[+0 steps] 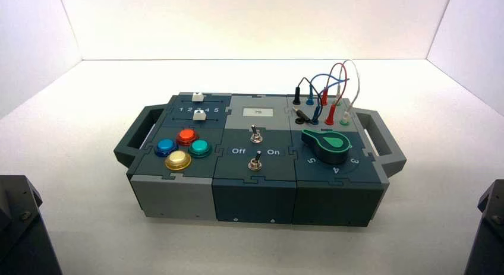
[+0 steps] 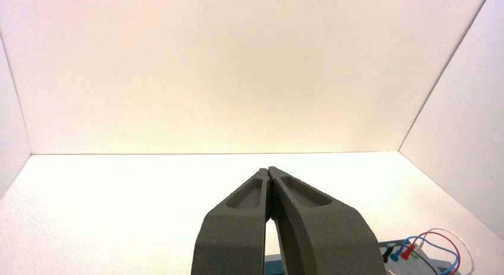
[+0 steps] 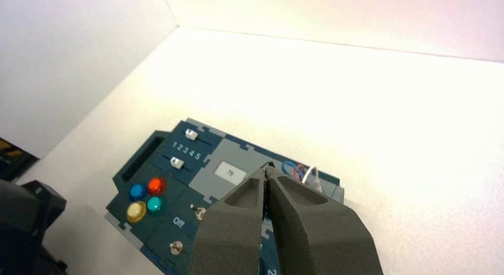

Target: Pull the blue wire.

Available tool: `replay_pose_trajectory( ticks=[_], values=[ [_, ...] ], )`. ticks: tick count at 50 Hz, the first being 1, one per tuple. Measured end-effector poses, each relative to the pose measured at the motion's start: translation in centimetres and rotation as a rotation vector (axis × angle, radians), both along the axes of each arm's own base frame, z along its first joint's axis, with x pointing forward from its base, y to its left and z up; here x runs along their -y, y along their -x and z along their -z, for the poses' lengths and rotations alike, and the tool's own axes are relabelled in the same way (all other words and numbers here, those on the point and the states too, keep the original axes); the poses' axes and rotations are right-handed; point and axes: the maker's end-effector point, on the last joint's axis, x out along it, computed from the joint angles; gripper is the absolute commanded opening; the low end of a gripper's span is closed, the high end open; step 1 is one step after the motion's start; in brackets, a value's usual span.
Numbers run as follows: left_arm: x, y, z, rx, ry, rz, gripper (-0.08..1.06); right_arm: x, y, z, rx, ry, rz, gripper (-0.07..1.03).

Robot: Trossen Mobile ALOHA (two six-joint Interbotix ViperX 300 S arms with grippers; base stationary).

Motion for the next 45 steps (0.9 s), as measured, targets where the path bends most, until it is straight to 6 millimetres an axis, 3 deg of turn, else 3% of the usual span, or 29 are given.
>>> replay_pose_trajectory(
  ticks=[20, 32, 45],
  values=[
    [0.0, 0.0, 0.0, -0.003, 0.001, 0.0, -0.03, -0.8, 0.1, 1.1, -0.055, 0.033, -0.035, -0.02],
    [0.0, -0.1, 0.1, -0.008, 0.006, -0.001, -0.03, -2.9, 0.6, 1.5, -0.128, 0.035, -0.11, 0.15],
    [0.0, -0.1, 0.1, -0.009, 0.008, -0.001, -0.03, -4.5, 1.3, 2.5, -0.311, 0.011, -0.126, 0.17]
  ],
)
